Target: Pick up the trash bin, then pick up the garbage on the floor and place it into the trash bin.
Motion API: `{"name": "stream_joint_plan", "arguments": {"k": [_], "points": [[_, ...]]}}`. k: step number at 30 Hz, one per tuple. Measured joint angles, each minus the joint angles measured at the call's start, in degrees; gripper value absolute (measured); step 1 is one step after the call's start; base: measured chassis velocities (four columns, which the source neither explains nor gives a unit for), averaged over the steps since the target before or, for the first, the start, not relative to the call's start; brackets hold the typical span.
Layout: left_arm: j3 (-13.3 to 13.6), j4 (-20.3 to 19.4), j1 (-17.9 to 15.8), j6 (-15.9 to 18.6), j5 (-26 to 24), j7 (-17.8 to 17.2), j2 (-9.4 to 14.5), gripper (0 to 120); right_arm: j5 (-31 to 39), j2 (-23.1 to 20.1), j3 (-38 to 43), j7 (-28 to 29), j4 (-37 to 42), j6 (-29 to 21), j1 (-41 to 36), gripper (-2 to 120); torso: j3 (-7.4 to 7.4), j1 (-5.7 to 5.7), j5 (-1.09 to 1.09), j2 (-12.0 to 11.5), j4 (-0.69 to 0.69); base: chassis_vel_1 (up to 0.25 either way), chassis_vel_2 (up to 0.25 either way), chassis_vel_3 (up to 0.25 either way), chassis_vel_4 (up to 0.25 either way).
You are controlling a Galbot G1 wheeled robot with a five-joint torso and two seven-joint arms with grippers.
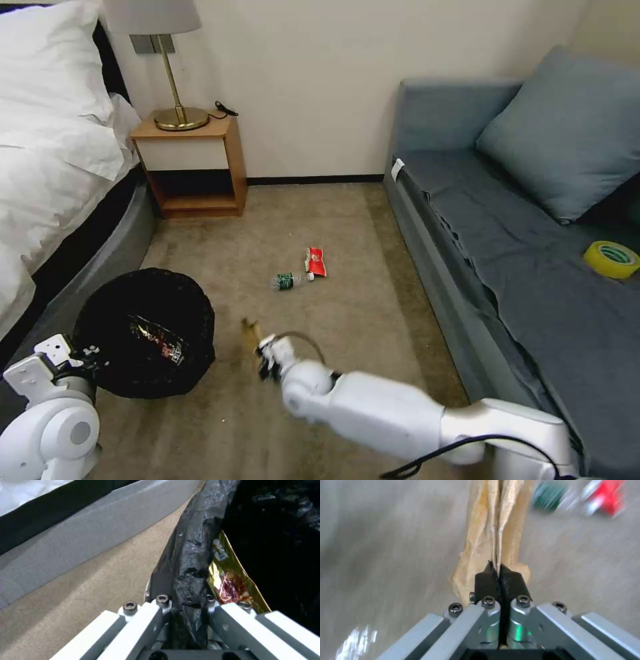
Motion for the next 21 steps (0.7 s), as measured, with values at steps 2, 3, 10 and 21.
{"name": "stream_joint_plan", "arguments": {"k": [2,3,10,21], "points": [[0.46,0.14,-0.14,0.01,-0.01,0.02,0.15,2,0.04,-1.58,4.25,0.53,3.39,-0.97,1.20,0,0.00,0.00,0.00,0.00,0.00,0.000,0.000,0.000,0.000],[0.46,0.14,-0.14,0.01,-0.01,0.02,0.15,2,0.04,-1.58,4.25,0.53,3.39,-0.97,1.20,0,0.00,0.00,0.00,0.00,0.00,0.000,0.000,0.000,0.000],[2.27,0.28,-0.36,0.04,0.19,0.00,0.28,2,6.24,-1.92,11.13,4.21,17.99,-1.97,3.16,0,0.00,0.00,-0.01,0.00,0.00,0.000,0.000,0.000,0.000],[4.50,-0.40,-0.48,0.14,0.29,-0.37,-0.82,2,10.74,4.08,3.80,8.15,25.59,-0.45,3.64,0,0.00,0.00,-0.02,0.00,0.02,0.000,0.000,0.000,0.000]]}}
